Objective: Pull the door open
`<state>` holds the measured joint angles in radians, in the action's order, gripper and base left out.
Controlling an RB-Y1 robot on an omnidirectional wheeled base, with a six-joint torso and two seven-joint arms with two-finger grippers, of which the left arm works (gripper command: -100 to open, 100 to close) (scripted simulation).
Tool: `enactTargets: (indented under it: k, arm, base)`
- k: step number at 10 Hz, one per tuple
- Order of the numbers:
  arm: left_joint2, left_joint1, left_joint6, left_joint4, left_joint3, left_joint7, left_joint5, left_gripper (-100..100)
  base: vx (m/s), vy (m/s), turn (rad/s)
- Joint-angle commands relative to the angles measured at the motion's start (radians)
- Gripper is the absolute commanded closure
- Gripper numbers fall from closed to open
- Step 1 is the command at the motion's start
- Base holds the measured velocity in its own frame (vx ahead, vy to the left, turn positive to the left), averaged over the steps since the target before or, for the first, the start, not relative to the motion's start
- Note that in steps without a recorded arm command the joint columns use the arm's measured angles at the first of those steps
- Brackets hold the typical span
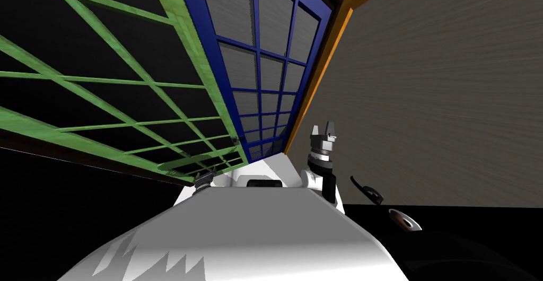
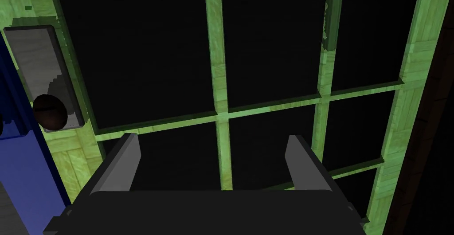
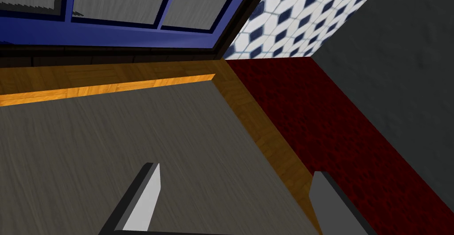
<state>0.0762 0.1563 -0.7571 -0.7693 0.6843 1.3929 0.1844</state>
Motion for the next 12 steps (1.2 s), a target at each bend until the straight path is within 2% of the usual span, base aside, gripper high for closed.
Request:
enactTargets:
  k: [1,2,4,9,10,11,12]
  arm:
    - [-0.008,-0.034,-0.014,0.013,-0.006,0.007,0.001,-100]
    - [-0.008,-0.034,-0.014,0.013,-0.006,0.007,0.001,-100]
    - [-0.022,-0.075,-0.016,0.007,-0.020,0.010,0.004,-100]
    - [-0.044,-0.147,-0.022,-0.008,-0.052,0.012,0.014,-100]
    - [-0.047,-0.157,-0.023,-0.011,-0.057,0.012,0.015,-100]
    - [-0.044,-0.148,-0.024,-0.001,-0.053,0.010,0.014,-100]
    - [-0.044,-0.148,-0.024,-0.001,-0.053,0.010,0.014,100]
  base:
    - [0.159,0.033,-0.115]
    - [0.129,0.019,-0.055]
    - [0.166,0.015,-0.154]
    - [0.186,0.044,-0.112]
    - [0.185,0.031,-0.033]
    - [0.073,0.013,-0.021]
    - [-0.016,-0.004,0.029]
